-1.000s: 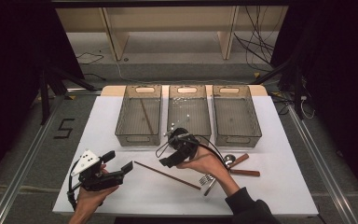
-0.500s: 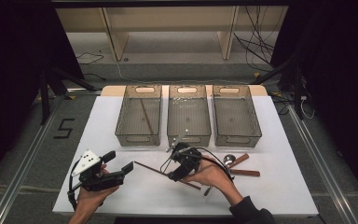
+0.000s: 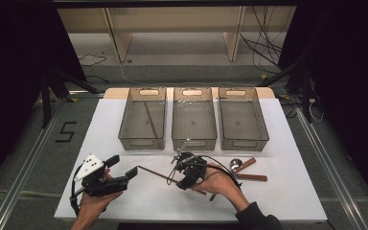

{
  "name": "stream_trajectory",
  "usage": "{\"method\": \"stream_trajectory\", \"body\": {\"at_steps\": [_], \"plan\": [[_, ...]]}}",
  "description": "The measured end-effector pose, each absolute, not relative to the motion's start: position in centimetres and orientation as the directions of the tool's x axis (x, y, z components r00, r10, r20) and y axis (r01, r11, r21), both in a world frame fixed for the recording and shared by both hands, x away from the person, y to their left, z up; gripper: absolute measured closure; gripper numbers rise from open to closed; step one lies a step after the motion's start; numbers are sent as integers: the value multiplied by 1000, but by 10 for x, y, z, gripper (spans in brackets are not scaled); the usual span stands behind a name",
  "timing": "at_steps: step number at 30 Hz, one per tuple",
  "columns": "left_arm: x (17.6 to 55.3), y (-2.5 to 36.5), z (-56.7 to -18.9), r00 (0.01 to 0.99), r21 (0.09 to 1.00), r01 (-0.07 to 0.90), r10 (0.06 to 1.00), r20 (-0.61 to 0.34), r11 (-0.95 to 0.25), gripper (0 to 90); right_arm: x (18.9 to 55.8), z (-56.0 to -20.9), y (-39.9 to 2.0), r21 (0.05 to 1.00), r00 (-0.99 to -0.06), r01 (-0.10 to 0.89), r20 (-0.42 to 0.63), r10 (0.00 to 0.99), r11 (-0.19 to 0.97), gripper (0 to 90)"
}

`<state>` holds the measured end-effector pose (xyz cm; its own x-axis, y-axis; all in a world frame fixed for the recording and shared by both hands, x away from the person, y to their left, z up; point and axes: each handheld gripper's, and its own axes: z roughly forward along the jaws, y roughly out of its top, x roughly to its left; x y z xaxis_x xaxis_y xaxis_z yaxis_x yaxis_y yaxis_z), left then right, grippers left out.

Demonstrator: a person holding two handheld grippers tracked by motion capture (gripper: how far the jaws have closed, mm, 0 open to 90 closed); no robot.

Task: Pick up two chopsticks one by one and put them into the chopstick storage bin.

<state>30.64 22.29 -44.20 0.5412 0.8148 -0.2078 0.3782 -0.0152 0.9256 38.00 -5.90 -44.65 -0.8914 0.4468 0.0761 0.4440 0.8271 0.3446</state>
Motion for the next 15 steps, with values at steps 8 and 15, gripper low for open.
{"method": "stream_trajectory", "body": {"at_steps": [8,15], "plan": [[306,222,-442,541,925,379,815,-208,-16,141,380,-449,-60,312,-897,435,64,438,845,616],[307,223,-442,541,925,379,815,-208,-16,141,379,-454,-57,277,-905,419,51,422,865,713]]}}
